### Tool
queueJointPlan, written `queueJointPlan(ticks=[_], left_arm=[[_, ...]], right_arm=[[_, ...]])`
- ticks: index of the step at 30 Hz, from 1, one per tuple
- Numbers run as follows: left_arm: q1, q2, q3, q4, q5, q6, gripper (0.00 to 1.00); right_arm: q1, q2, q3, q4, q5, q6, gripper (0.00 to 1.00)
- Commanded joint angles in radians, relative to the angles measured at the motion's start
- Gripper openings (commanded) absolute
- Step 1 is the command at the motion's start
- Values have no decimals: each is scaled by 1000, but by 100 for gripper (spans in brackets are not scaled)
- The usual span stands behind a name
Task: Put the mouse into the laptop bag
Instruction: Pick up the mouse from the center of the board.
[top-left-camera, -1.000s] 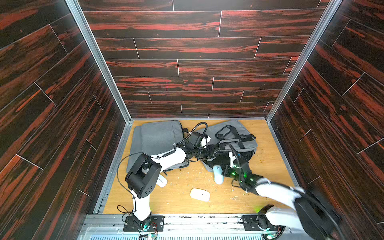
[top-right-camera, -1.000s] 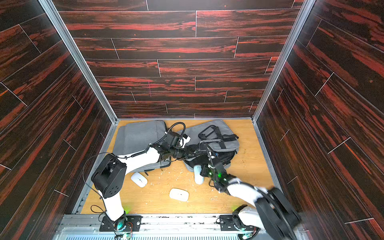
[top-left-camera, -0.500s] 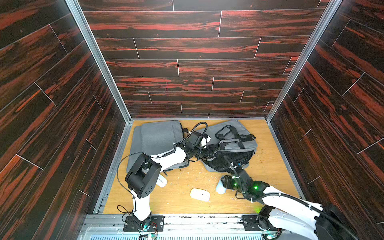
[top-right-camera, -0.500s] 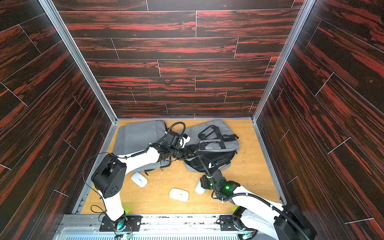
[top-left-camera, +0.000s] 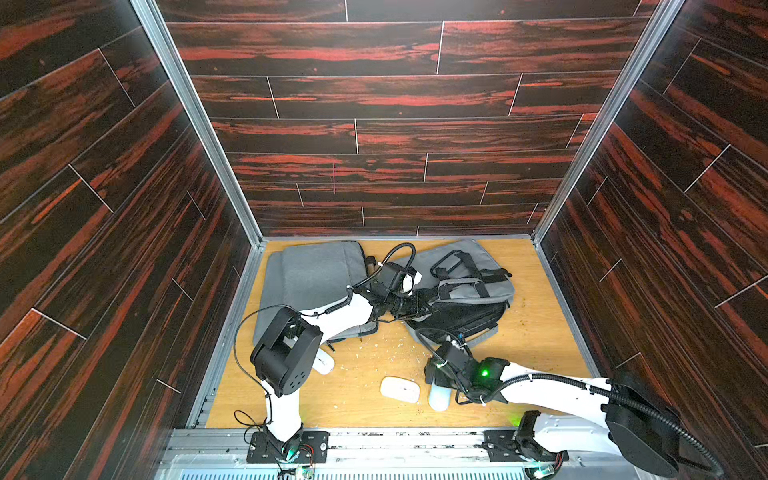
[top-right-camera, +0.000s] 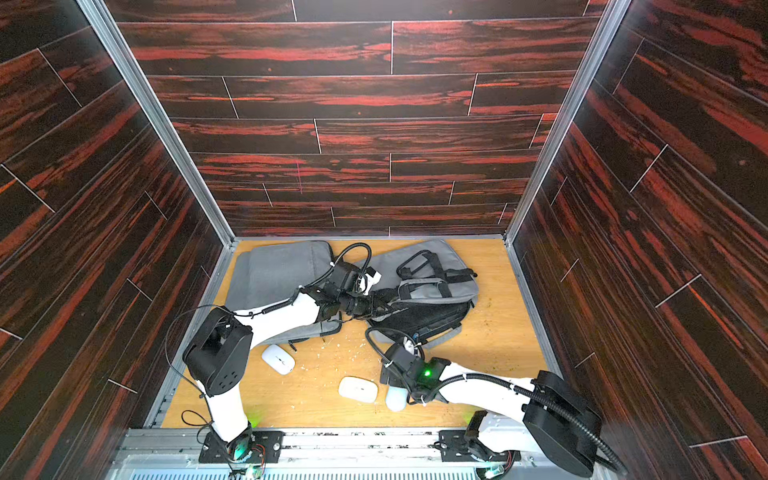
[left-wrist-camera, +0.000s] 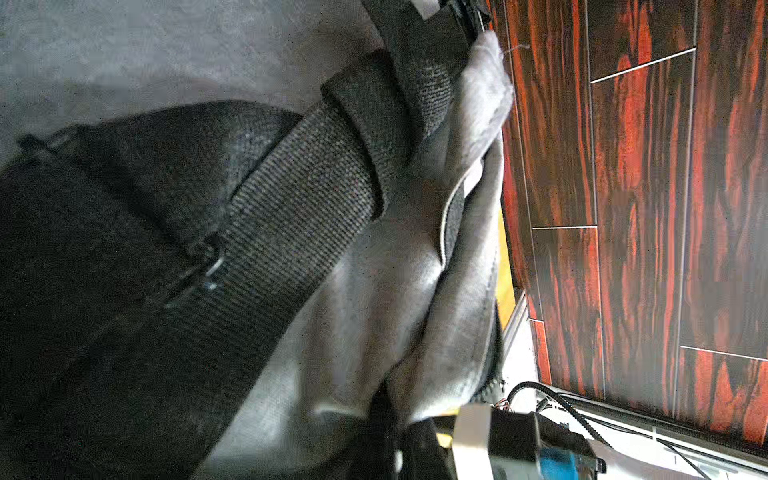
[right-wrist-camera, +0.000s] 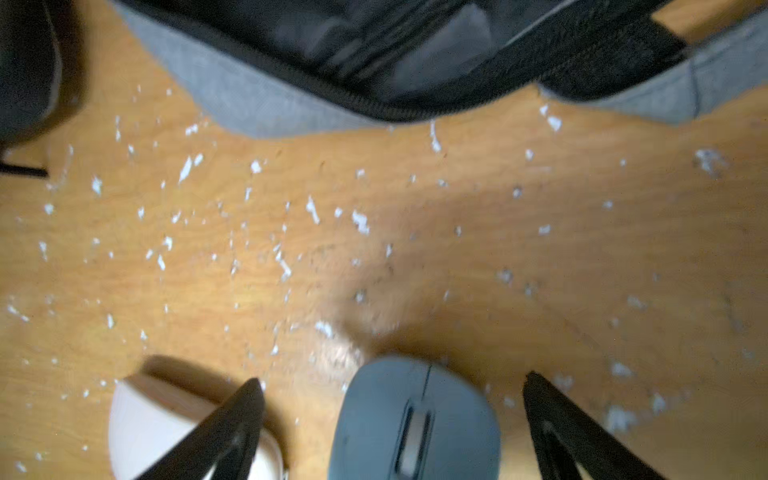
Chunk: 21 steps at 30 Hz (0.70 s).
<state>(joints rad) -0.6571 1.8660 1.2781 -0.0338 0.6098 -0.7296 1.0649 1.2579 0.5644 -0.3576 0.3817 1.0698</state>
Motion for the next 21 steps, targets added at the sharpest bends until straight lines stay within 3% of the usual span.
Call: queueJointPlan(ticks=[1,10,16,21], left_arm=[[4,-9,27,43,19,6,0],[8,-13,24,48,25,10,0],[8,-11,26,49,29,4,0],[8,-1,35,41,25,0,0]], right_arm=[[66,25,73,-166,67,79,98],[251,162,218,-480,69,291,98],[261,153,160,-408,36,312,89],[233,145,127,-322,62,249,82]])
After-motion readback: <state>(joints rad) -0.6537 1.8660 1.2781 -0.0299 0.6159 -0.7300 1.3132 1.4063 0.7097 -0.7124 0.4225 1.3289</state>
